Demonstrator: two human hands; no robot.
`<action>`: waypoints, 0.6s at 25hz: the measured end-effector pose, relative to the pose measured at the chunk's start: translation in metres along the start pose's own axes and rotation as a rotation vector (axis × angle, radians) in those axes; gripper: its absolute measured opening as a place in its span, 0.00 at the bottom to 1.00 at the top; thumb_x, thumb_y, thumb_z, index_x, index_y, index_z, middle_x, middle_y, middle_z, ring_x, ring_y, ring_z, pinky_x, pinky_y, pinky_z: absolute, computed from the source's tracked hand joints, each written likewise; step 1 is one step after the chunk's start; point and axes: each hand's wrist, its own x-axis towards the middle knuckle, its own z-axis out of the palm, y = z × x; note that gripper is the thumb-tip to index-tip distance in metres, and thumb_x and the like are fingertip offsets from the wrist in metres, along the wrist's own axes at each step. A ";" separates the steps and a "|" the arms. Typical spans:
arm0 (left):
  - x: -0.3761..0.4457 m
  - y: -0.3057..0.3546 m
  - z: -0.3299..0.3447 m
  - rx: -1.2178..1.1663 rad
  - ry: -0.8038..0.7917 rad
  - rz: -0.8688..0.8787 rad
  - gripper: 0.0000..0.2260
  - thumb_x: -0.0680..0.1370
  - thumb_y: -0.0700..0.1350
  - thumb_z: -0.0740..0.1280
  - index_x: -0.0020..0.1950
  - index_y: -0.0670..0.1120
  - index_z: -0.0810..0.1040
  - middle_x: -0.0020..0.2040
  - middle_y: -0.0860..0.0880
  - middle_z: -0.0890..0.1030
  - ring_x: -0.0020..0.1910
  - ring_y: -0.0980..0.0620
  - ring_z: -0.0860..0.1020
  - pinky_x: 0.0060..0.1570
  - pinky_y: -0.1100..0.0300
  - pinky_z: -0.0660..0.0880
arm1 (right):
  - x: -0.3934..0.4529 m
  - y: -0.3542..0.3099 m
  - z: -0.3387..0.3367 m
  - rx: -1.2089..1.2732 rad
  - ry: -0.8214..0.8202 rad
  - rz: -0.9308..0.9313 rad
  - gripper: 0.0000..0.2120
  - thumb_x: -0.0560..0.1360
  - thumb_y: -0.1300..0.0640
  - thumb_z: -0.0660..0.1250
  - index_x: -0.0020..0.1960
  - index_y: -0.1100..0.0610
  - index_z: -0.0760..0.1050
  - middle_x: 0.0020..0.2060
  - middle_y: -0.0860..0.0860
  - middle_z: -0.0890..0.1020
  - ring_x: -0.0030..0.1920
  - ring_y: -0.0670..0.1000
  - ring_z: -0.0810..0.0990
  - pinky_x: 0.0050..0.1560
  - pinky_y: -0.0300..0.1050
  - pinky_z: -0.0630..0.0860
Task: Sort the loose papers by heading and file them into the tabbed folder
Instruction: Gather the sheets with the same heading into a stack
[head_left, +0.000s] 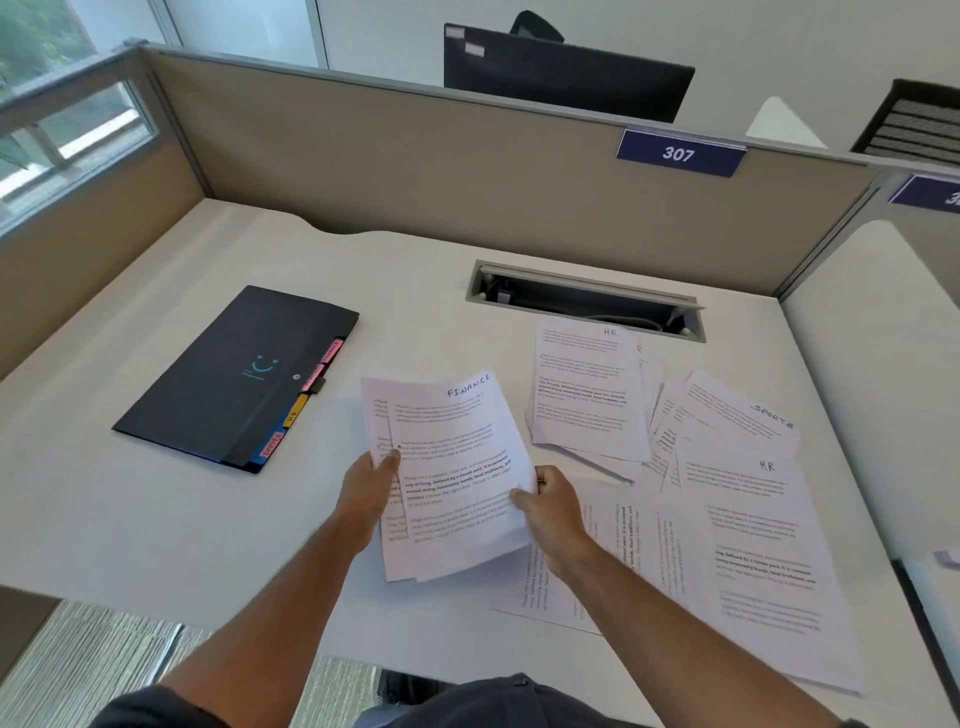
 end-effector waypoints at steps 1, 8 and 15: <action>-0.001 0.000 0.000 -0.002 -0.005 0.009 0.07 0.84 0.48 0.63 0.58 0.49 0.79 0.52 0.48 0.87 0.48 0.44 0.86 0.52 0.40 0.82 | -0.002 -0.001 0.003 -0.006 -0.014 -0.002 0.11 0.78 0.63 0.70 0.59 0.56 0.74 0.53 0.50 0.82 0.50 0.49 0.82 0.43 0.40 0.78; 0.001 -0.002 0.000 0.078 0.031 0.021 0.11 0.82 0.39 0.65 0.63 0.50 0.77 0.59 0.48 0.83 0.54 0.43 0.83 0.55 0.40 0.80 | -0.008 0.000 0.016 -0.149 -0.181 -0.099 0.10 0.80 0.49 0.67 0.59 0.52 0.74 0.53 0.50 0.82 0.53 0.50 0.82 0.55 0.51 0.81; 0.009 0.000 -0.004 0.070 0.094 -0.007 0.13 0.82 0.40 0.66 0.67 0.49 0.76 0.61 0.49 0.82 0.54 0.42 0.82 0.55 0.40 0.80 | 0.027 0.004 -0.054 -0.576 -0.004 -0.268 0.20 0.77 0.50 0.73 0.66 0.53 0.73 0.57 0.48 0.79 0.57 0.49 0.78 0.57 0.45 0.76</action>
